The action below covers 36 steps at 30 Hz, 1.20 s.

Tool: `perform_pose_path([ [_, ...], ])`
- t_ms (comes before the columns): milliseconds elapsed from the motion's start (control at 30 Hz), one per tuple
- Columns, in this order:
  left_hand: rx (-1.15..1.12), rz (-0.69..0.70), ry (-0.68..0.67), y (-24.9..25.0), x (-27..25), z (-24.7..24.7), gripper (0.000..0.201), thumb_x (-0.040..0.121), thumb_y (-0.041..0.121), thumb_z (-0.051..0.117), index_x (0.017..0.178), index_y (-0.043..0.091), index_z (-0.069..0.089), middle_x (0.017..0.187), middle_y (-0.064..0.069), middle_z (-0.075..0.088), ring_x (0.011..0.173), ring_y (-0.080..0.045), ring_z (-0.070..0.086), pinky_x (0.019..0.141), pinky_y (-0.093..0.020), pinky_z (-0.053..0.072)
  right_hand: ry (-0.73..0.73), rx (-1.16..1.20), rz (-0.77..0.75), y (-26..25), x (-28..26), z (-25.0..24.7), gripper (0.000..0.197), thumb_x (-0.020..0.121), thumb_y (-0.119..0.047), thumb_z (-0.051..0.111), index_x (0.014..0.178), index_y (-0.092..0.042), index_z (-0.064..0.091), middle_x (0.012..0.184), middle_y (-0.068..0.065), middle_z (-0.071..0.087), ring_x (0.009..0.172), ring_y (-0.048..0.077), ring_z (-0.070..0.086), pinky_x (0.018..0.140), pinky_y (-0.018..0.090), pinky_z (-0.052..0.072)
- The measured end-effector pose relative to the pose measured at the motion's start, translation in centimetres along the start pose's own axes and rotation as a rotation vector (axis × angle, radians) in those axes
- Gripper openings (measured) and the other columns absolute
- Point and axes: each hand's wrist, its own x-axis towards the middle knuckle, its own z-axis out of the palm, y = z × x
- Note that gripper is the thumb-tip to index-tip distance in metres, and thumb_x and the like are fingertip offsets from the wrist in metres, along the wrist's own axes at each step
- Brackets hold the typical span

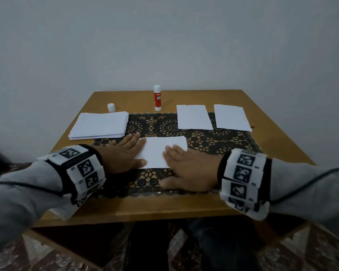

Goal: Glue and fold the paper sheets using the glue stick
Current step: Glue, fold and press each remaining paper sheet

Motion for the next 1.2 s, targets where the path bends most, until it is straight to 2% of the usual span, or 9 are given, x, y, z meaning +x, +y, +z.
perform_pose_path([
  [133, 0.0, 0.004, 0.003, -0.1, 0.0, 0.0, 0.076, 0.097, 0.057, 0.021, 0.148, 0.022, -0.023, 0.154, 0.0, -0.031, 0.143, -0.018, -0.025, 0.116, -0.049, -0.004, 0.058, 0.045, 0.187, 2.1, 2.0, -1.1, 0.091, 0.094, -0.068, 0.021, 0.152, -0.005, -0.011, 0.16, 0.011, -0.017, 0.148, 0.026, -0.013, 0.121, 0.046, 0.003],
  [333, 0.005, 0.001, 0.01, 0.0, 0.0, 0.0, 0.075, 0.097, 0.056, 0.021, 0.148, 0.021, -0.023, 0.154, -0.001, -0.03, 0.143, -0.018, -0.024, 0.116, -0.048, -0.003, -0.008, 0.0, -0.081, -0.8, 0.2, 0.2, 0.085, 0.096, -0.063, 0.02, 0.152, -0.01, -0.013, 0.159, 0.007, -0.021, 0.147, 0.022, -0.017, 0.122, 0.04, 0.0],
  [567, 0.084, -0.062, 0.026, 1.8, -0.5, -0.6, 0.073, 0.1, 0.052, 0.021, 0.15, 0.017, -0.019, 0.156, -0.006, -0.026, 0.145, -0.021, -0.018, 0.118, -0.05, -0.001, 0.018, 0.062, 0.142, 3.7, 2.6, -1.1, 0.071, 0.103, -0.048, 0.022, 0.152, -0.01, -0.012, 0.16, 0.005, -0.019, 0.148, 0.023, -0.014, 0.121, 0.046, 0.007],
  [700, 0.111, 0.163, -0.011, 6.3, -1.6, -0.4, 0.073, 0.1, 0.05, 0.021, 0.149, 0.013, -0.018, 0.155, -0.007, -0.027, 0.145, -0.021, -0.018, 0.119, -0.046, 0.0, 0.011, 0.043, 0.15, 3.4, 2.7, -1.2, 0.072, 0.103, -0.049, 0.022, 0.153, -0.009, -0.012, 0.161, 0.006, -0.018, 0.149, 0.024, -0.012, 0.121, 0.046, 0.008],
  [800, 0.093, 0.253, -0.017, 6.0, -1.6, -0.2, 0.071, 0.101, 0.047, 0.021, 0.149, 0.015, -0.019, 0.155, -0.004, -0.027, 0.144, -0.017, -0.021, 0.119, -0.044, -0.002, 0.029, 0.049, 0.165, 3.3, 2.2, -1.1, 0.073, 0.102, -0.05, 0.021, 0.152, -0.009, -0.012, 0.16, 0.007, -0.018, 0.149, 0.025, -0.012, 0.121, 0.045, 0.006],
  [967, 0.048, 0.021, 0.048, 0.7, 0.1, -0.9, 0.078, 0.098, 0.055, 0.023, 0.148, 0.013, -0.02, 0.155, -0.004, -0.027, 0.144, -0.017, -0.019, 0.12, -0.045, 0.001, 0.028, 0.114, 0.225, 2.7, 1.1, -0.4, 0.076, 0.101, -0.054, 0.022, 0.153, -0.011, -0.013, 0.16, 0.005, -0.02, 0.148, 0.024, -0.014, 0.121, 0.047, 0.004],
  [1067, 0.022, 0.021, 0.112, 0.3, 0.4, -1.2, 0.083, 0.096, 0.055, 0.032, 0.151, 0.01, -0.011, 0.159, -0.004, -0.015, 0.148, -0.018, -0.005, 0.12, -0.037, 0.009, 0.01, 0.148, 0.277, 2.3, 1.2, -0.5, 0.075, 0.101, -0.053, 0.023, 0.153, -0.014, -0.013, 0.16, 0.003, -0.02, 0.148, 0.025, -0.015, 0.12, 0.052, 0.006],
  [1133, 0.033, 0.025, 0.226, 0.5, 0.7, -1.7, 0.086, 0.092, 0.057, 0.044, 0.153, 0.01, 0.006, 0.159, -0.006, 0.009, 0.144, -0.022, 0.017, 0.115, -0.033, 0.021, -0.006, 0.172, 0.311, 1.8, 1.5, -0.9, 0.075, 0.101, -0.052, 0.026, 0.153, -0.013, -0.013, 0.16, 0.003, -0.019, 0.148, 0.028, -0.014, 0.119, 0.053, 0.006],
  [1200, 0.051, 0.023, 0.288, 0.4, 1.2, -2.2, 0.086, 0.084, 0.061, 0.055, 0.148, 0.013, 0.024, 0.146, -0.006, 0.031, 0.132, -0.022, 0.032, 0.109, -0.035, 0.031, -0.006, 0.184, 0.336, 1.4, 1.8, -1.1, 0.076, 0.101, -0.051, 0.027, 0.153, -0.013, -0.012, 0.161, 0.004, -0.018, 0.148, 0.031, -0.011, 0.12, 0.051, 0.005],
])
